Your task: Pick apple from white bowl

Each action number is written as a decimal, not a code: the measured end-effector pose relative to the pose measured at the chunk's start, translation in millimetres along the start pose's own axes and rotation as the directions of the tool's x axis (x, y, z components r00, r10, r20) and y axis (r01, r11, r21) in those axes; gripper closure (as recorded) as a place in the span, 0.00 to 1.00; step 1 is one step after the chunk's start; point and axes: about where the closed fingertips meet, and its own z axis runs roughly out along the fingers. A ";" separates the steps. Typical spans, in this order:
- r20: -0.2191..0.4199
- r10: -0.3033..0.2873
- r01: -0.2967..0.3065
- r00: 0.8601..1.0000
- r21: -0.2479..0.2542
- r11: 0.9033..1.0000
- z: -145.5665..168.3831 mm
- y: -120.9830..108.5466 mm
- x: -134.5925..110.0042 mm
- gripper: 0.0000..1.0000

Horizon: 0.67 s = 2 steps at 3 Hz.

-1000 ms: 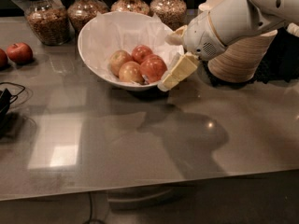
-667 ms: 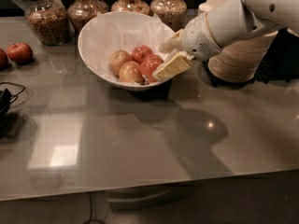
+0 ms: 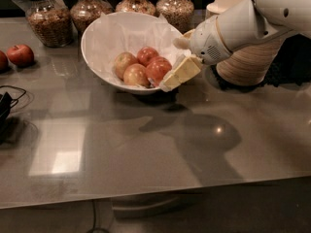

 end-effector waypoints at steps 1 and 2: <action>0.009 0.010 -0.010 1.000 -0.005 1.000 1.7 -0.5 -1.5 0.11; 0.027 0.019 -0.019 0.999 -0.033 0.999 11.1 -1.7 -8.5 0.15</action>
Offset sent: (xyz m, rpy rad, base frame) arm 0.0119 0.0222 -0.0003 0.0616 0.0510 0.0315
